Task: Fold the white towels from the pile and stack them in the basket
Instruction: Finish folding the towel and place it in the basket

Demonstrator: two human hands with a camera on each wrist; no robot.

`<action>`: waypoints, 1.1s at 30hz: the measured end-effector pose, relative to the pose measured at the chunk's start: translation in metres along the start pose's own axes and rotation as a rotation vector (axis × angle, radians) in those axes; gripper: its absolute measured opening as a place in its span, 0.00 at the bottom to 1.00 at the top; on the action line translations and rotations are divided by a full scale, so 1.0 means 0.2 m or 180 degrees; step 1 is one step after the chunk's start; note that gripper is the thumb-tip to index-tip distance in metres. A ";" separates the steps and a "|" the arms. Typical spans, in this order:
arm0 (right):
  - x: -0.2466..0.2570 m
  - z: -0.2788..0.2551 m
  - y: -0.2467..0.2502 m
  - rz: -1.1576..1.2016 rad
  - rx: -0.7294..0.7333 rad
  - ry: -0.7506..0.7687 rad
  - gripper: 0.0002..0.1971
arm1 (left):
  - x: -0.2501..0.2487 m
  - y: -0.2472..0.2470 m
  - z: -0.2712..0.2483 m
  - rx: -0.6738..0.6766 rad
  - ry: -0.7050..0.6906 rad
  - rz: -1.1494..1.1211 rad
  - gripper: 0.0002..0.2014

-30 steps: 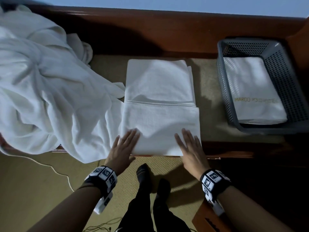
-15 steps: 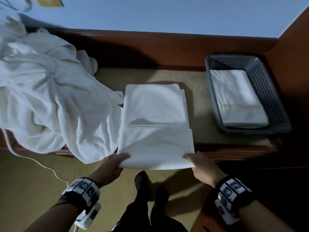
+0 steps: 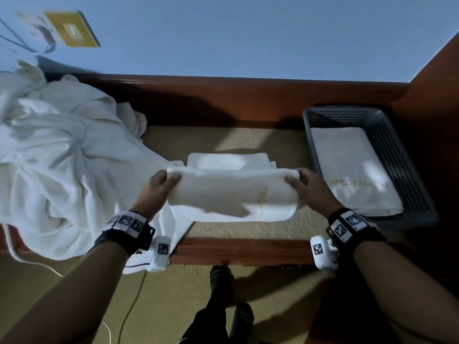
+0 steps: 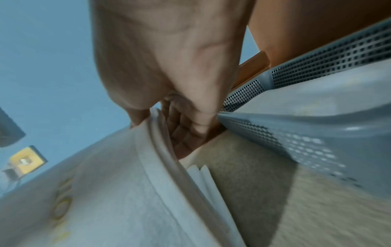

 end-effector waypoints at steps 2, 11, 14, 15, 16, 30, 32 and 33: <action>0.01 0.19 0.00 0.0083 -0.0204 -0.0033 0.12 | 0.00 -0.03 0.19 -0.0141 0.0170 -0.0039 0.25; -0.31 0.83 -0.15 0.0022 -0.0604 -0.1066 0.22 | 0.29 -0.22 0.88 -0.0102 0.1045 0.0422 0.27; -0.46 0.78 -0.24 0.0044 -0.0500 -0.1343 0.28 | 0.39 -0.27 0.87 0.0028 0.1148 0.0786 0.22; -0.48 0.73 -0.25 0.0090 -0.0513 -0.1303 0.23 | 0.40 -0.27 0.85 -0.0031 0.1082 0.0792 0.20; -0.50 0.67 -0.26 0.0145 -0.0507 -0.1262 0.19 | 0.41 -0.27 0.80 -0.0053 0.1036 0.0742 0.20; -0.57 0.44 -0.32 -0.0280 -0.0767 -0.1491 0.27 | 0.50 -0.33 0.41 -0.0025 0.1134 0.1130 0.27; -0.60 0.46 -0.33 -0.0289 -0.0727 -0.1592 0.40 | 0.51 -0.35 0.42 0.0080 0.1281 0.0936 0.29; -0.59 0.46 -0.33 -0.0337 -0.0691 -0.1639 0.45 | 0.52 -0.35 0.43 0.0169 0.1383 0.0785 0.33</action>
Point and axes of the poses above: each hand's wrist, its own z-axis towards the middle knuckle, its own y-axis out of the back of the hand, x = y × z, the point moved 8 cm from there along z, towards the middle knuckle, and after that the axes turned 8 degrees about z, right-handed, at the moved point
